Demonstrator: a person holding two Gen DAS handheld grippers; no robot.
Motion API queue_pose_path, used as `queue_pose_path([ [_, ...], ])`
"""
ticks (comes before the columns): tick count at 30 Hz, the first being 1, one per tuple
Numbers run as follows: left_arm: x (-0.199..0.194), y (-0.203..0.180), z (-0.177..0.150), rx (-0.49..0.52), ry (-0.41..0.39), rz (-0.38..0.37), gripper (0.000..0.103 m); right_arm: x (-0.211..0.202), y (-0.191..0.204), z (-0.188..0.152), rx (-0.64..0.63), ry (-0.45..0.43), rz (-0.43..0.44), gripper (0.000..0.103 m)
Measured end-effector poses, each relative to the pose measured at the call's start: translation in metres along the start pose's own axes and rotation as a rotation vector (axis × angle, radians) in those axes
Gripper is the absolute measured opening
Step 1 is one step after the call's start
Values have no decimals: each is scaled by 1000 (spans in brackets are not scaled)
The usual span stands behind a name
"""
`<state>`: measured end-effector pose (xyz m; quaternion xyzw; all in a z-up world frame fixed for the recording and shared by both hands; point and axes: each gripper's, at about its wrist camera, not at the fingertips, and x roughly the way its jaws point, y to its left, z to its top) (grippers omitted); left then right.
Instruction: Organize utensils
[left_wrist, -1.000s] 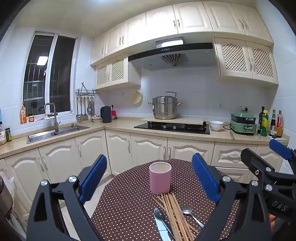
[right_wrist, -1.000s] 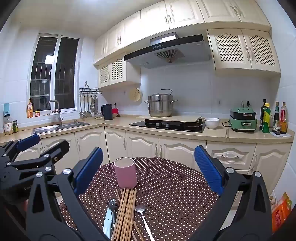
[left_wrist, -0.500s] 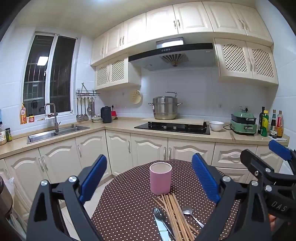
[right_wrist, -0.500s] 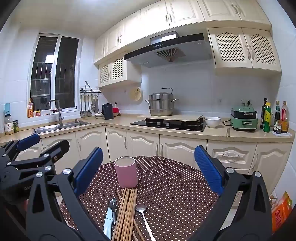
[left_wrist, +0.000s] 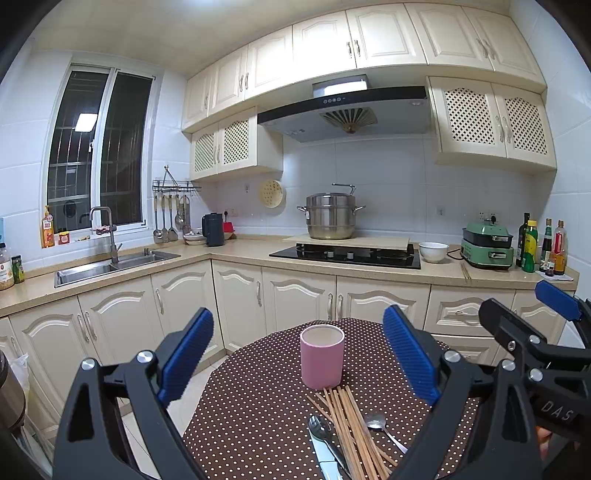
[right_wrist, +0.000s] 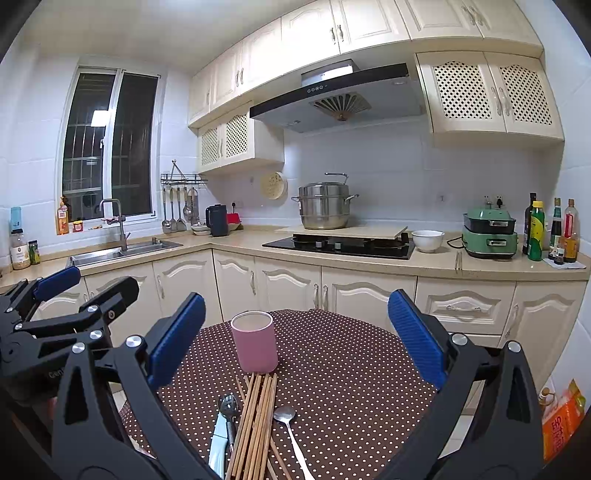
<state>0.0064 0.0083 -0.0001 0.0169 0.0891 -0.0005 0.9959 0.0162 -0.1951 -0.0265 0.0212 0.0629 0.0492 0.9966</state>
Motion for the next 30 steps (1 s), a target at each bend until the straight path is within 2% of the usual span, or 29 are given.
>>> queue_pose_path([
  [30,0,0,-5,1,2,0,91,6,-2,-8,16,12,6,97],
])
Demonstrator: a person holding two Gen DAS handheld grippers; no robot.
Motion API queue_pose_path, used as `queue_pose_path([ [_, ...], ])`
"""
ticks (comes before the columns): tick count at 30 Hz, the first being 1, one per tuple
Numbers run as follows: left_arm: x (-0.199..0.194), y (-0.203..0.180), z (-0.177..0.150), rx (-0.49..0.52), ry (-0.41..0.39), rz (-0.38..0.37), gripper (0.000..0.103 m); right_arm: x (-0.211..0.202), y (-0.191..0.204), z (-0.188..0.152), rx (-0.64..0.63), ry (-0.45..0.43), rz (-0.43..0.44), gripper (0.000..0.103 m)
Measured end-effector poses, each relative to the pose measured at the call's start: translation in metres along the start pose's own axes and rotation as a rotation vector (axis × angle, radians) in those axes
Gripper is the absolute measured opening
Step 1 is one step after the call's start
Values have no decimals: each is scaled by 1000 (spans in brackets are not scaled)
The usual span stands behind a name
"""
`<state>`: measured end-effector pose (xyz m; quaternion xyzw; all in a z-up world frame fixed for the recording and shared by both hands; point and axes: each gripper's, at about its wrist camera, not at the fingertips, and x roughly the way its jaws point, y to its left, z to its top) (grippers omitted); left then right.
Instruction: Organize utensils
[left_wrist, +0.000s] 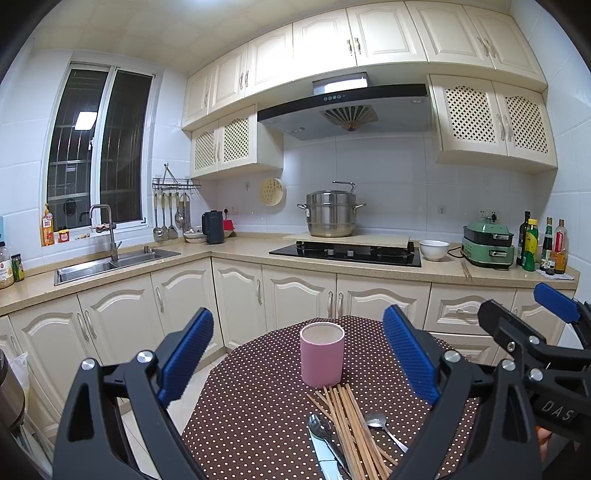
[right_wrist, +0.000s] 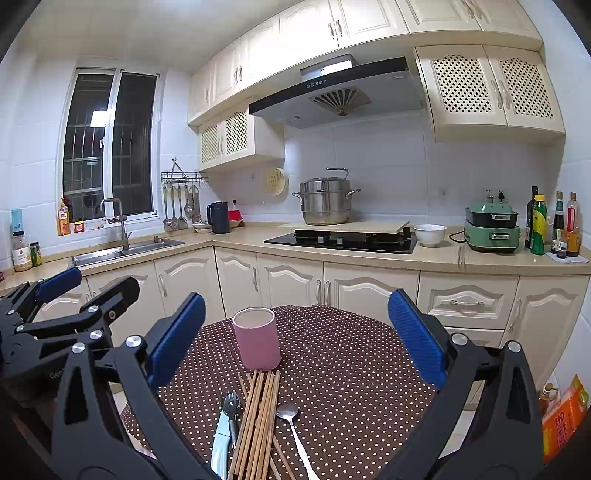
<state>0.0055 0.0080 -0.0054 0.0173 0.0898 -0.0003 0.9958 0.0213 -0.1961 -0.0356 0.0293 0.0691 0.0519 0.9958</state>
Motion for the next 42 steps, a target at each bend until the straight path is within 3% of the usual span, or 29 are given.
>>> queue_pose_path([
  [42,9,0,-9,11,34,3,91,4,-3,2,18,46,-1,97],
])
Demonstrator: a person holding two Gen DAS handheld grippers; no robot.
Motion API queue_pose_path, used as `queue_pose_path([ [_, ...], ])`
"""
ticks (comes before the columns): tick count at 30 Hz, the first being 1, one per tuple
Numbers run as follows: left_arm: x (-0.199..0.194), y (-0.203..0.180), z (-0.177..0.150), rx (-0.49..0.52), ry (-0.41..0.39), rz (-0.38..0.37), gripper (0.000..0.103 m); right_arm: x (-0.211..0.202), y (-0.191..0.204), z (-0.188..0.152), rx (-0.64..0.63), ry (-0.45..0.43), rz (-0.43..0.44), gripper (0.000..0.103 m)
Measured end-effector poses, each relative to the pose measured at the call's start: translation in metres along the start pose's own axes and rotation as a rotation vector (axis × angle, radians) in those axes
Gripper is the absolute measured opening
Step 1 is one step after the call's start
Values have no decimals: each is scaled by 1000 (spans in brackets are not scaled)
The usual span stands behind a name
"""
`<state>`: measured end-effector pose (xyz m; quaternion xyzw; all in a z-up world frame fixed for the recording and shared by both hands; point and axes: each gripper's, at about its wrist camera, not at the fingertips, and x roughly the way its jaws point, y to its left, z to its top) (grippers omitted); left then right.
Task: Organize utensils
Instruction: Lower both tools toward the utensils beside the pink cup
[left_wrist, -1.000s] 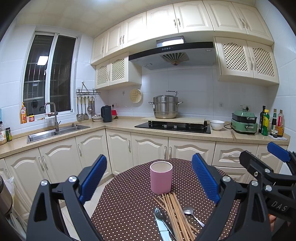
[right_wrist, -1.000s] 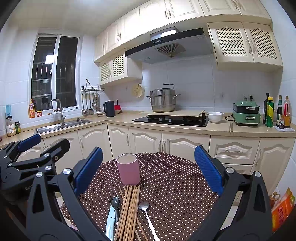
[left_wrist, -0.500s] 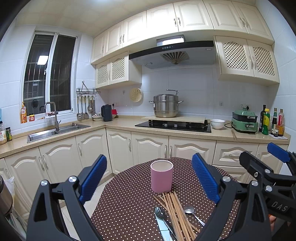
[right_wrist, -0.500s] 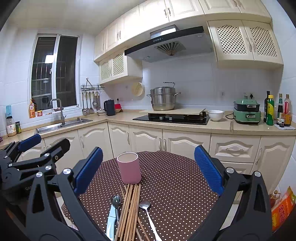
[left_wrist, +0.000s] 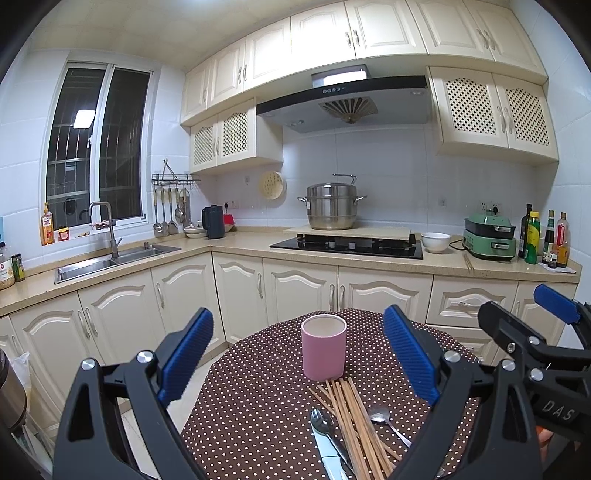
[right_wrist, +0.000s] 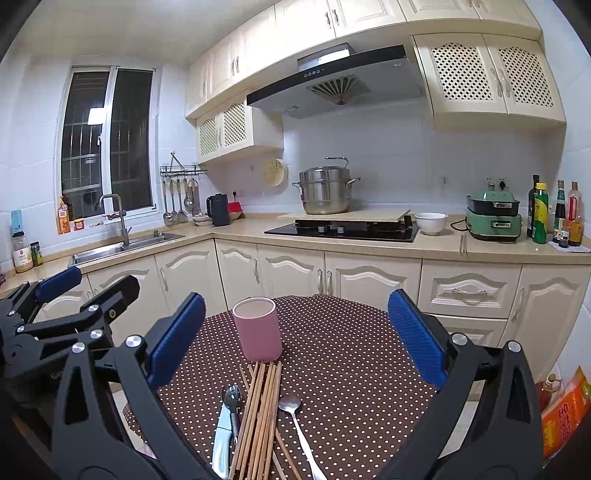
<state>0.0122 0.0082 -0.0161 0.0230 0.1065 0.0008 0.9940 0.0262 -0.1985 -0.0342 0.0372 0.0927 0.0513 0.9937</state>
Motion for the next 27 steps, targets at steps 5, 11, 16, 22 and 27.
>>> queue_pose_path([
  [5,10,-2,-1,-5,47,-14,91,8,-4,-4,21,35,2,97],
  [11,36,-4,-12,-11,163,-42,91,31,-15,-15,64,142,59,97],
  [16,69,-2,-30,-47,317,-113,91,52,-21,-32,95,236,110,97],
  [22,115,10,-63,-96,512,-132,86,81,-31,-54,32,352,36,97],
  [27,147,32,-94,-174,659,-134,62,95,-35,-76,-70,434,-10,97],
])
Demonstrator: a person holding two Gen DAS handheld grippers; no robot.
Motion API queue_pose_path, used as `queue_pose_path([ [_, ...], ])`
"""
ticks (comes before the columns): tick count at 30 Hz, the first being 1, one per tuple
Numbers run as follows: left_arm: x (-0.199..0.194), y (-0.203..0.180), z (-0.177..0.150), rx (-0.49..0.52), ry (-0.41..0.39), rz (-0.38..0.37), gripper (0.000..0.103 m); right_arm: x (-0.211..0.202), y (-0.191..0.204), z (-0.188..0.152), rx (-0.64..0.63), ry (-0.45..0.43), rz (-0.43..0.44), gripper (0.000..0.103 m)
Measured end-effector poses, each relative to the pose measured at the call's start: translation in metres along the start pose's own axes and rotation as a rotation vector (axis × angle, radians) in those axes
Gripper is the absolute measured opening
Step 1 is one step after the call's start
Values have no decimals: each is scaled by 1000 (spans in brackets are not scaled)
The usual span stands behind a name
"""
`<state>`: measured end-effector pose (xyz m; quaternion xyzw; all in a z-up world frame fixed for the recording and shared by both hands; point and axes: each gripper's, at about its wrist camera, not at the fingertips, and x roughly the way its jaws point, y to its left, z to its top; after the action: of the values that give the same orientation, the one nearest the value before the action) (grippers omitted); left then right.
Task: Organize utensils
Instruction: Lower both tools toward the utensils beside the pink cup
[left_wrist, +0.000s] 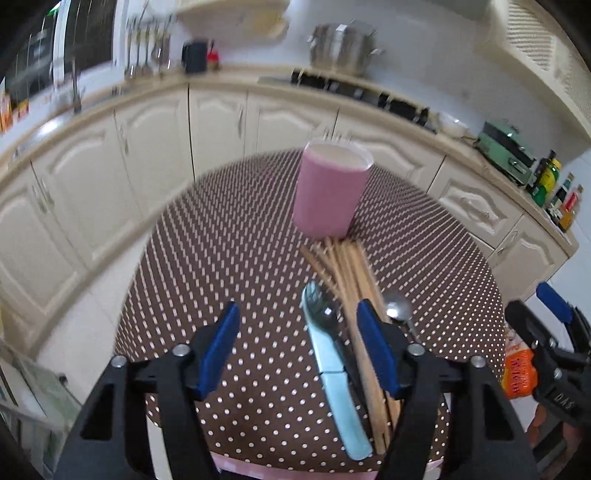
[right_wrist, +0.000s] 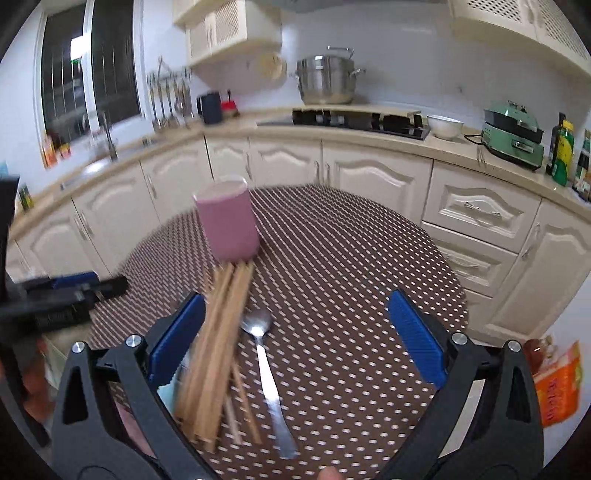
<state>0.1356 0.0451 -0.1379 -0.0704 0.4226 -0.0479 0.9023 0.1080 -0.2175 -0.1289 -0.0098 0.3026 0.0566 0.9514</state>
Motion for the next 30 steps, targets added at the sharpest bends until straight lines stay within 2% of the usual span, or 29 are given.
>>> queue_pose_path([
  [3,22,13,-2,-43,81,-56,60,16,-2,-9,-25,60,4,92],
  [7,55,10,-9,-14,176,-20,58,36,-5,-16,-41,140,30,81],
  [12,83,-5,-27,90,281,21,58,44,-9,-22,-29,176,52,81],
  [23,97,-24,-32,147,258,102,59,55,-14,-22,-1,214,93,81],
  [30,100,-35,-21,149,278,105,60,56,-18,-20,11,227,112,81],
])
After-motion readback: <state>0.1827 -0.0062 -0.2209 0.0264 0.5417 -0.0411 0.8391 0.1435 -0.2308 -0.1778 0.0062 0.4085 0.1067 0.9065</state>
